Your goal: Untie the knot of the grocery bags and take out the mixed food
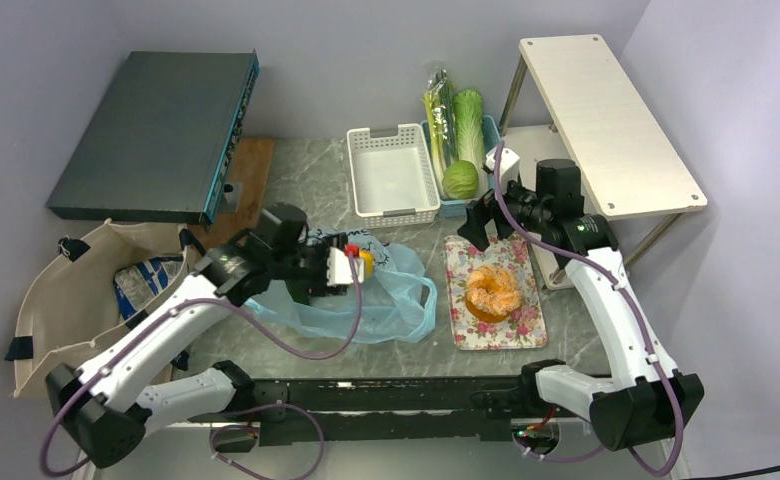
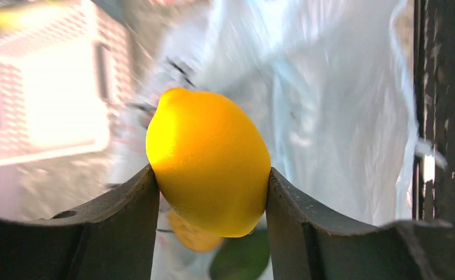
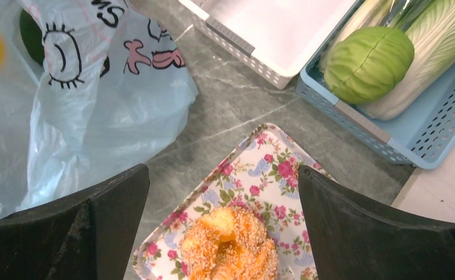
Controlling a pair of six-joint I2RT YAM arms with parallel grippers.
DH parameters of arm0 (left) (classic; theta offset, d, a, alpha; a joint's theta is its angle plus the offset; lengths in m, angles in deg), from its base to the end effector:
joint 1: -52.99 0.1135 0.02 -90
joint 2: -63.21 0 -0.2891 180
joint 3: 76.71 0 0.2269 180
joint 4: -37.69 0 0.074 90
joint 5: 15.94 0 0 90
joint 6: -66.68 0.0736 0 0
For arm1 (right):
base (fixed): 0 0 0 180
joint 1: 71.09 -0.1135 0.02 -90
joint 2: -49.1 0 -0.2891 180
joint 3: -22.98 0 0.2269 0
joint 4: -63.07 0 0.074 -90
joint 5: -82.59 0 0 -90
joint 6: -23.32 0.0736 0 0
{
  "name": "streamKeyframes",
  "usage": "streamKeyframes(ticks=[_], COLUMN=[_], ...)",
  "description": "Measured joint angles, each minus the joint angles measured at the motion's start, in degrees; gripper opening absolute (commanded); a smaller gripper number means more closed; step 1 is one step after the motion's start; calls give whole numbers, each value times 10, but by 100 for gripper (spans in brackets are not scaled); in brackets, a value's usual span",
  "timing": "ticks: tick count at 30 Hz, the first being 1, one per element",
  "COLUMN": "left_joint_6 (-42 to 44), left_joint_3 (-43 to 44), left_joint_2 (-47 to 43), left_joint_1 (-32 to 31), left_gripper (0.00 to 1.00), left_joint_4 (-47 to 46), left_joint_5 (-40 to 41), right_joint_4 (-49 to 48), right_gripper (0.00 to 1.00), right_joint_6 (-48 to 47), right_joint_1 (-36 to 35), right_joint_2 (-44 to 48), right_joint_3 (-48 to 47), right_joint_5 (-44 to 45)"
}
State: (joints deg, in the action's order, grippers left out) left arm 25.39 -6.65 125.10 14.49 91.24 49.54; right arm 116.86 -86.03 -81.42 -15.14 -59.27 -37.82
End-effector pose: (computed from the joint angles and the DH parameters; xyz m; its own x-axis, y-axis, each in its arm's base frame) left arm 0.1433 -0.1530 0.3004 0.2294 0.6910 -0.6854 0.9428 0.0172 0.3328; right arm 0.2114 0.0764 0.3636 -0.3576 -0.3556 -0.8635 -0.7177 0.6963 0.0104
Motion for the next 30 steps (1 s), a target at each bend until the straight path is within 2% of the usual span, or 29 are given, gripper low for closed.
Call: streamKeyframes(ticks=[3,6,10,13,19,23,30], left_joint_6=[-26,-55,-100,-117,-152,-170,-185], left_joint_3=[90,215,412,515,616,684,714], left_joint_2=[-23,21,173,302,532,647,729], left_joint_1=[0,5,42,64,99,116,127], left_gripper=[12,13,15,15,17,19,22], left_joint_4=[10,10,2,-16,-36,-44,-76], left_joint_5=[-33,-37,-30,-6,41,65,70], right_joint_4=[-18,-31,-47,-55,-56,-55,-56], right_gripper=[99,99,99,99,99,100,100], right_joint_6=[17,33,47,50,49,50,59], right_joint_1=[0,0,0,0,0,0,0], right_joint_2=[-2,-5,-11,-14,-5,17,35], right_joint_3=[-4,-4,-4,-4,7,23,37], right_joint_5=[-1,-2,-2,-1,11,20,30])
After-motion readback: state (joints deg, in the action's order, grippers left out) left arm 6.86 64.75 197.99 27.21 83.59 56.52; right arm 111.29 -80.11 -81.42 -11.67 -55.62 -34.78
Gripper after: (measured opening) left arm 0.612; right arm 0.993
